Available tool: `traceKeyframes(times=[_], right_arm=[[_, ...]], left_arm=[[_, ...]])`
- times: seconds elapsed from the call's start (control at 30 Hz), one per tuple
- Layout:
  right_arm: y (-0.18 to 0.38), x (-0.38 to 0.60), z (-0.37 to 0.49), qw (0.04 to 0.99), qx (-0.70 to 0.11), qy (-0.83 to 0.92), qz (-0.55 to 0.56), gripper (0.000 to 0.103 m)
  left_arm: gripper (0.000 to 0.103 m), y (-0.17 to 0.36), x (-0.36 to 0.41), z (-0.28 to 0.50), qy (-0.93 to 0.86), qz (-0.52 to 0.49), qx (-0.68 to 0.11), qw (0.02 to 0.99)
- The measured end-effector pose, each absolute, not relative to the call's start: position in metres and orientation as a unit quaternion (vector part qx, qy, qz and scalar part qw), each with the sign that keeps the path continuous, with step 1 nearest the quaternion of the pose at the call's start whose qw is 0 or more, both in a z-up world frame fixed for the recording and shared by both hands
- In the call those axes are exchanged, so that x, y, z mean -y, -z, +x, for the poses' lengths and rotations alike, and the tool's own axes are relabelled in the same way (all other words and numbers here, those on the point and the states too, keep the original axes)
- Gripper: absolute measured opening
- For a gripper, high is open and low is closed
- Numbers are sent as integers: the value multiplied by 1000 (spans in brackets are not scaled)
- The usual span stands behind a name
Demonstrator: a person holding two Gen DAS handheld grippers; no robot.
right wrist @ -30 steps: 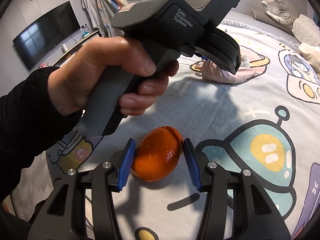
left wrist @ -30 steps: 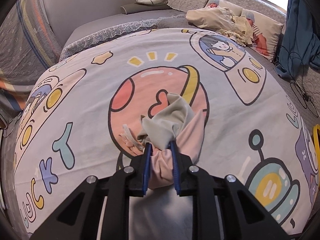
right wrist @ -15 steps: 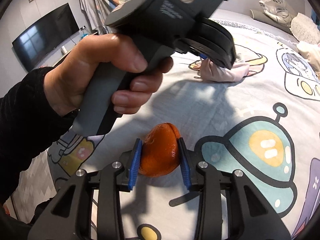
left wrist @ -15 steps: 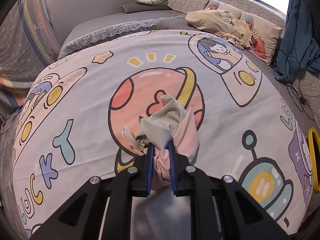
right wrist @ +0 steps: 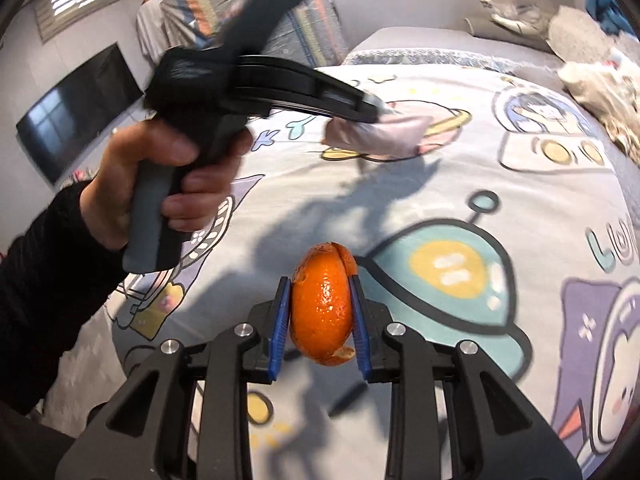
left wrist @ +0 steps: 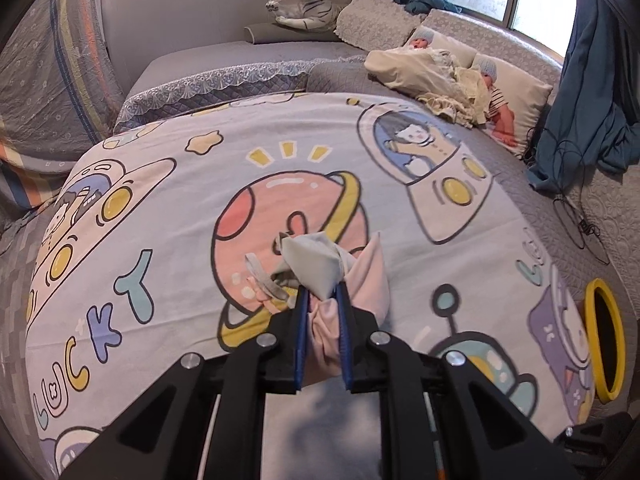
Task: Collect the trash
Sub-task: 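Carry the pink cloth and orange in both tools over the yellow bin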
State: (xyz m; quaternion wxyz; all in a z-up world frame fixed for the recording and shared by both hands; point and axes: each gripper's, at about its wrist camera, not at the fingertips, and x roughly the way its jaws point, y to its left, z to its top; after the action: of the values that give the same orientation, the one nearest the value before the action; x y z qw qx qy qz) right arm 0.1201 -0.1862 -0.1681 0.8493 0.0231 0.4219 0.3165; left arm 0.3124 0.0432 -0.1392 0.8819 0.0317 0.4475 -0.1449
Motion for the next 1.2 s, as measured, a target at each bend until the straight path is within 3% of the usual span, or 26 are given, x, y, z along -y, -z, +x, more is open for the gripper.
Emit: traceKeyframes(times=[0.33,0.73,1.2], right_arm=[[149,285,89,877,-407,-238,88,27],[134,437,37,926,-341,-56,151,27],[146,573,-20,925,-300,112,204,27]], left_arm=[[12,105,6,259,183,43,-407,894],[12,68,122,190,304,98,-355,878],[13,70,268,140,430,158,-338,822]])
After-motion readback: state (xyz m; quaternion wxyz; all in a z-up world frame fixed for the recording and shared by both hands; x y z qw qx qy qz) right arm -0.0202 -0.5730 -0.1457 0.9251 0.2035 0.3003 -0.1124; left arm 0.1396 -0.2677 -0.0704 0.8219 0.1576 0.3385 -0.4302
